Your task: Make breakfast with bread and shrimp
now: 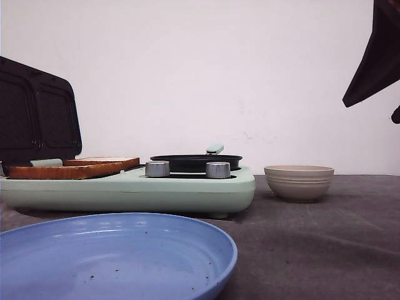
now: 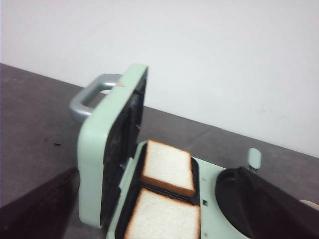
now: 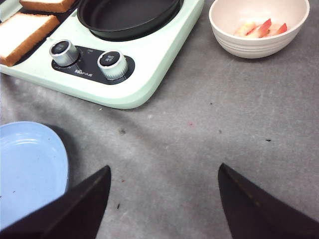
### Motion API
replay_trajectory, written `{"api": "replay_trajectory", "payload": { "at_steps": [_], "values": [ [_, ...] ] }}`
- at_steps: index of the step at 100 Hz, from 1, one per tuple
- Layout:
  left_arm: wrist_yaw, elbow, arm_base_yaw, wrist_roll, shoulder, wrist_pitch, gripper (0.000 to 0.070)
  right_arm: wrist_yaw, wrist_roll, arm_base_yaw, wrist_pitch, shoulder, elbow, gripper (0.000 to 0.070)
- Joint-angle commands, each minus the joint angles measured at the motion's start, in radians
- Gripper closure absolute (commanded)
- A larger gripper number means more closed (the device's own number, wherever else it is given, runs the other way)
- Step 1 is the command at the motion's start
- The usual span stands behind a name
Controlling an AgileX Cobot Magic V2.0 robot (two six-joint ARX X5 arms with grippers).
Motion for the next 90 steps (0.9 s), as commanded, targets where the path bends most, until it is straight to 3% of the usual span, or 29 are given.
{"api": "replay_trajectory", "payload": {
  "at_steps": [1, 11, 25, 40, 51, 67, 90],
  "values": [
    [0.043, 0.051, 0.042, 0.005, 0.048, 0.009, 0.0144, -0.003, 0.011, 0.008, 0.005, 0.004, 0.002, 0.0286],
    [0.144, 0.113, 0.13, -0.02, 0.126, 0.01, 0.0144, -0.003, 0.011, 0.008, 0.005, 0.004, 0.002, 0.0286],
    [0.37, 0.191, 0.293, -0.117, 0.253, 0.034, 0.0144, -0.002, 0.011, 0.008, -0.003, 0.004, 0.002, 0.0286],
    [0.644, 0.207, 0.499, -0.355, 0.386, 0.164, 0.0144, -0.002, 0.011, 0.008, -0.026, 0.003, 0.002, 0.0286],
    [0.795, 0.207, 0.612, -0.504, 0.478, 0.258, 0.0145, -0.002, 0.011, 0.008, -0.037, 0.004, 0.002, 0.0286],
    [0.864, 0.207, 0.671, -0.669, 0.581, 0.385, 0.0145, -0.002, 0.011, 0.012, -0.039, 0.004, 0.002, 0.0286],
    [0.888, 0.207, 0.671, -0.737, 0.68, 0.443, 0.0144, 0.001, 0.011, 0.012, -0.039, 0.004, 0.002, 0.0286]
  ]
}}
